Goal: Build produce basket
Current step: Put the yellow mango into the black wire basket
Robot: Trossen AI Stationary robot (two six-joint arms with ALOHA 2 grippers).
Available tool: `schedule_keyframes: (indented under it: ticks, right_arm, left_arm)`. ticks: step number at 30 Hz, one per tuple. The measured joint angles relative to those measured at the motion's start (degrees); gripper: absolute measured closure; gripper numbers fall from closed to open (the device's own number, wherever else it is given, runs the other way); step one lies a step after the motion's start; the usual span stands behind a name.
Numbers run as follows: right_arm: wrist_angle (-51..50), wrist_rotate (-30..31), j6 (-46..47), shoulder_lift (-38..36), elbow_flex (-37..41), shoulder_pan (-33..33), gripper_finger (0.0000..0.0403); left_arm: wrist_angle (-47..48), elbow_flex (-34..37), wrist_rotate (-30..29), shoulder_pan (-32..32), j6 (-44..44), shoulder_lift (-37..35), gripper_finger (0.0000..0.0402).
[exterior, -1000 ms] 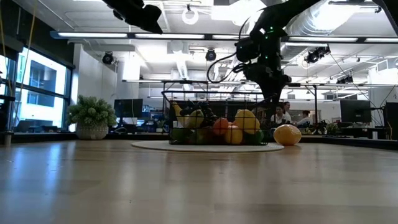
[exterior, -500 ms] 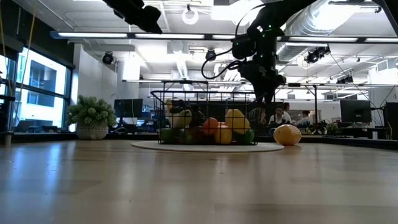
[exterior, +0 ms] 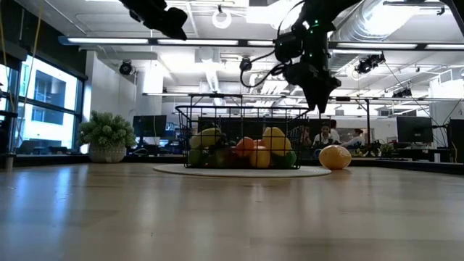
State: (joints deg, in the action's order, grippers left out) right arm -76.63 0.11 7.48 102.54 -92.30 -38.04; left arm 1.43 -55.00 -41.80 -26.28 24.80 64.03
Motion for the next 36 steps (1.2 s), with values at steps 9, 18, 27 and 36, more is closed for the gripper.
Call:
schedule_keyframes:
  ticks: [9, 18, 27, 36]
  right_arm:
    - [-1.01, 2.03, 1.51, -3.90, -0.76, 0.22, 0.0165]
    - [-2.48, 2.05, 3.41, -4.67, -0.76, 0.22, 0.0165]
    - [-0.74, 2.05, 5.56, -4.67, -0.76, 0.22, 0.0165]
    - [1.26, 0.76, 7.24, -4.67, -0.76, 0.46, 0.0165]
  left_arm:
    - [0.04, 0.02, 0.15, 1.55, -8.40, -1.48, 0.0148]
    - [0.02, 0.02, -0.70, 7.33, -11.65, -4.43, 0.0148]
    - [0.49, 0.02, -2.19, 11.78, -12.66, -4.92, 0.0148]
    - [0.96, 0.02, -6.57, 15.00, -12.63, -4.79, 0.0148]
